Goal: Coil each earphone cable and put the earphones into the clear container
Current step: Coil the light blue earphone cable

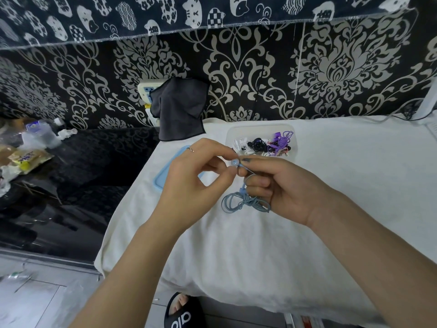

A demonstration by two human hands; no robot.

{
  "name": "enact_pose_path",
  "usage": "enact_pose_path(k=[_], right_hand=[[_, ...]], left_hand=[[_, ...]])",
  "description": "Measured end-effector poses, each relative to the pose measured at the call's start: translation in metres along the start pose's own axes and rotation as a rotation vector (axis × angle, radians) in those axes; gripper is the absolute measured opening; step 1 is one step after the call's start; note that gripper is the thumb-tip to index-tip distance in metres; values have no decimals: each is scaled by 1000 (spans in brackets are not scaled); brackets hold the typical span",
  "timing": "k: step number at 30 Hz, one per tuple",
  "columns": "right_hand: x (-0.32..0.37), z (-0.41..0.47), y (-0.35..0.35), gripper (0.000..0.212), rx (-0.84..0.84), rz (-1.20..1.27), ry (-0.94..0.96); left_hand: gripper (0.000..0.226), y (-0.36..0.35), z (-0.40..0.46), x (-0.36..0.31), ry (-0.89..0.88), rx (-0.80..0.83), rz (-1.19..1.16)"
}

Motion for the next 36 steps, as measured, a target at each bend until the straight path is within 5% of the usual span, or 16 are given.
enact_pose_path(k=[6,24,28,33,36], right_hand=[[1,-2,0,21,-2,-9,6],[1,0,-1,10,-8,-64,67],[3,2,1,14,-40,-39,56],[5,3,2,16,-81,44,65],[5,7,3,14,-103,78,97]], left_hand=[[15,1,1,0,-124,-47,112],[8,-2,1,4,-134,-82,172],[10,-3,1,10,91,-1,111],[38,-11,-5,25,778,318,-149],[52,-15,-7,22,962,494,-330]])
Point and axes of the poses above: each hand's wrist, its own z-axis towards the middle knuckle, its own y-axis out of the back of the hand, x = y × z, the point moved 1 cm from there along z, towards the middle knuckle, and after that the axes turned 13 degrees about -x, right-handed, at the moved point
